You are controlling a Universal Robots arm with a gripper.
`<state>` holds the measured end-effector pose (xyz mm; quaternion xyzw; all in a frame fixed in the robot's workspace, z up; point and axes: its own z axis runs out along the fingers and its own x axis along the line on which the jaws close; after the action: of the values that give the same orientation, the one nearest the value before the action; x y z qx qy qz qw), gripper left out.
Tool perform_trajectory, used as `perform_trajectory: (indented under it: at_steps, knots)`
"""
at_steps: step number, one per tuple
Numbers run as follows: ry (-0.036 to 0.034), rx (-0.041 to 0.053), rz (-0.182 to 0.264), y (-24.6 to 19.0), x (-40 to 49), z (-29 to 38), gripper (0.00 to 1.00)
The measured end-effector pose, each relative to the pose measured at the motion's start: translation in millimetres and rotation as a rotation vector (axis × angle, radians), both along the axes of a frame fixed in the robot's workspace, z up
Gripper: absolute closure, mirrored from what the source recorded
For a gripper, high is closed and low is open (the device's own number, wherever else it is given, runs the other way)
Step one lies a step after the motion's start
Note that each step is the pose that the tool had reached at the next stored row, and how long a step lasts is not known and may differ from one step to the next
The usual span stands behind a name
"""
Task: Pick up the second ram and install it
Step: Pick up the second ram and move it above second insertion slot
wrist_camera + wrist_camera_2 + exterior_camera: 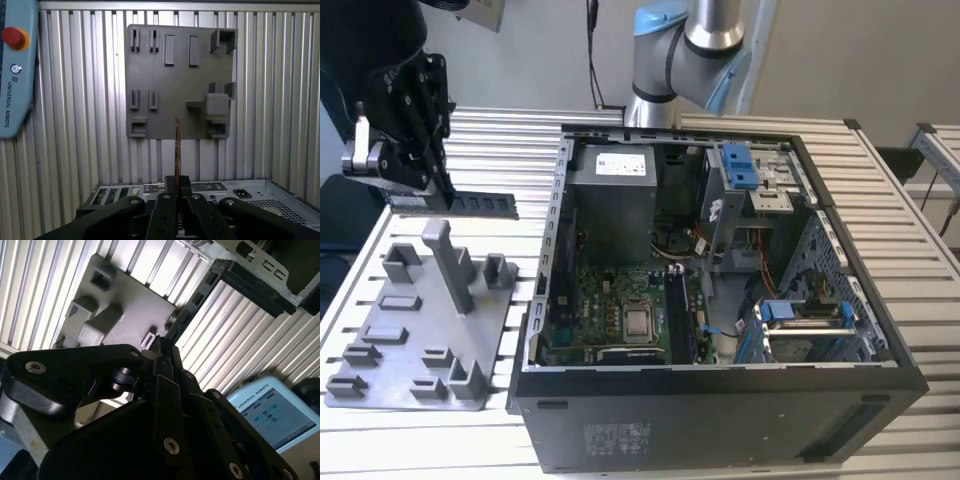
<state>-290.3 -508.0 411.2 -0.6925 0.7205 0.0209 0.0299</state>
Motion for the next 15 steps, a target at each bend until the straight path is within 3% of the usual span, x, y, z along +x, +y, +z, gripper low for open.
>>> perform_trajectory:
  at_steps: [15]
  knots:
    - [0.0004,0.0,0.0,0.0,32.5,0.0,0.86]
